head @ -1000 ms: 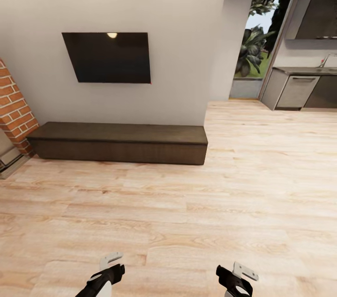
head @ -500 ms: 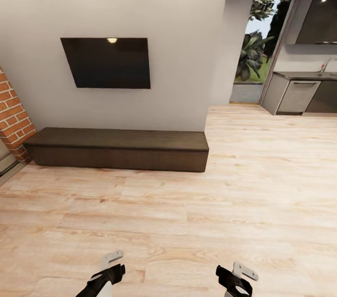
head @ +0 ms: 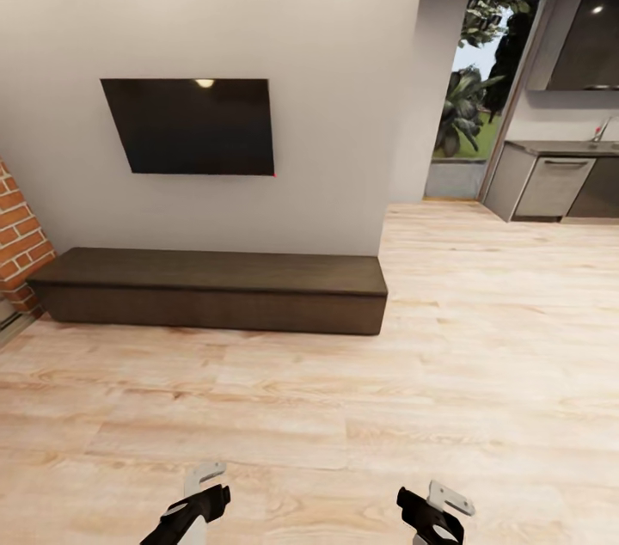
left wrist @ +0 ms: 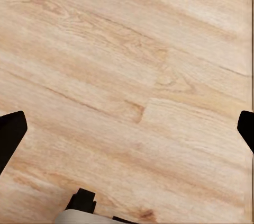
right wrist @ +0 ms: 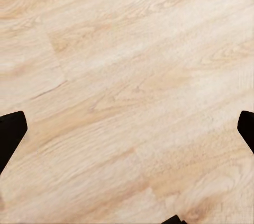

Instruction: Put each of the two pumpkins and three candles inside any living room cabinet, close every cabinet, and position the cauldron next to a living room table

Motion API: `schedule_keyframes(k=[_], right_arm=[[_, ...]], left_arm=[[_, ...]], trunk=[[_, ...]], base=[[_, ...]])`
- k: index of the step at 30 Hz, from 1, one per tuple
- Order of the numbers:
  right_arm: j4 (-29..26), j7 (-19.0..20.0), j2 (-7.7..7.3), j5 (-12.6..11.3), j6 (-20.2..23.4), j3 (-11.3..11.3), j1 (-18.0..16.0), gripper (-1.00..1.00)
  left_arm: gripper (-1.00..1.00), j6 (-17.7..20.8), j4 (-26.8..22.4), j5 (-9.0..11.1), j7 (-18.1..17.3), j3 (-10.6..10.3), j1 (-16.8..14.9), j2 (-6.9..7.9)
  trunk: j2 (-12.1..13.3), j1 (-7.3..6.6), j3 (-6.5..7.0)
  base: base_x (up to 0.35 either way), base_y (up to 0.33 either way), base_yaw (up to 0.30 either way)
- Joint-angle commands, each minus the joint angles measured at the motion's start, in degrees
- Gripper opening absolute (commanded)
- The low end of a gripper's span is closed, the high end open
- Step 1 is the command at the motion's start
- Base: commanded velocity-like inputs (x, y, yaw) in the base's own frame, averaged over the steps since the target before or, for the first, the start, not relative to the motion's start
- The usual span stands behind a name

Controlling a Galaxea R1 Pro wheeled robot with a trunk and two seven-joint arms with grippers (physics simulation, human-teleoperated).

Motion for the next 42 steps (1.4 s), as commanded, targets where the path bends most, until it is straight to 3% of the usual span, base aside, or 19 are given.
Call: schedule_keyframes(k=[1,10,16,42], right_arm=[[0.00,-0.27,-0.01,-0.39,-0.12,0.52,0.01,1.00],[6.42,-0.96,-0.05,-0.30,0.00,0.47,0.20,1.00],[6.93,-0.66,-1.20,-0.56,0.23,0.49,1.04,1.00],[6.95,-0.19,-0.83,-1.08,0.29,0.30,1.27,1.00]], left_arm=[[1.00,0.26,-0.13,0.19,0.46,-0.32,-0.03,0.06],[1.00,0.21,-0.13,0.10,0.47,-1.58,-0.03,-0.08],[1.00,0.20,-0.13,0.08,0.46,-1.82,-0.03,-0.01],[1.00,0.20,-0.13,-0.08,0.46,-1.79,-0.03,-0.03]], trunk=[[-0.06,0.05,0.01],[-0.06,0.05,0.84],[-0.06,0.05,1.15],[-0.06,0.05,1.18]], base=[[0.328,-0.086,0.000],[0.328,-0.110,0.000],[0.328,-0.126,0.000],[0.308,-0.074,0.000]])
